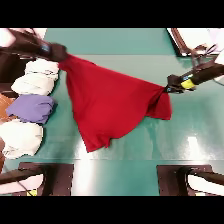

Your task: Fold the shirts.

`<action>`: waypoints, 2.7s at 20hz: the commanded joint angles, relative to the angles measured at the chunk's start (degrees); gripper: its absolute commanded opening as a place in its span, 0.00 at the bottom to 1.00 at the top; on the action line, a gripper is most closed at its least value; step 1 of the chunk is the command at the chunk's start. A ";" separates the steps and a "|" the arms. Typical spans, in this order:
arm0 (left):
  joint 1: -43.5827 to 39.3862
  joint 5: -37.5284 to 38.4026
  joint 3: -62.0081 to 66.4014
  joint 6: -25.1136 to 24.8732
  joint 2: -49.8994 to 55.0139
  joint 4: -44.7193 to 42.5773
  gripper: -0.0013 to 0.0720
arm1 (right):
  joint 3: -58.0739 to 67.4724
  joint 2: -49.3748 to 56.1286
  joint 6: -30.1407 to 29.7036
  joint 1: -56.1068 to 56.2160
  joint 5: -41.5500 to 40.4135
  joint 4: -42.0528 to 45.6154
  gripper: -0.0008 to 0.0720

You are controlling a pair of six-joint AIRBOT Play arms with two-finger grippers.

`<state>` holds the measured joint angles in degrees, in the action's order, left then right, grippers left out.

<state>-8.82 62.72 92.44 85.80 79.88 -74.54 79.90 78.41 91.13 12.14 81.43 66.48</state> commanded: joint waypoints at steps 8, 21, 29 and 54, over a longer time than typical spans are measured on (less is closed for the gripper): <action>2.99 3.23 3.52 -0.24 13.33 -0.42 0.82 | 19.34 18.16 -2.95 -3.93 -0.79 -0.98 0.51; 6.71 2.58 -54.53 0.02 -23.19 9.38 0.82 | -10.40 -12.07 -5.73 -9.14 -5.42 -3.98 0.51; 6.71 -4.90 -64.89 -3.89 -25.94 18.56 0.67 | -13.40 -14.16 -5.70 -9.11 -6.49 -6.88 0.51; -6.67 -20.72 -67.41 -2.19 -25.83 20.57 0.08 | -13.38 -14.19 -5.66 -9.11 -5.79 -6.97 0.51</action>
<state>-15.38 44.49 24.93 83.96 54.13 -54.46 66.54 64.25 85.45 3.05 75.59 59.53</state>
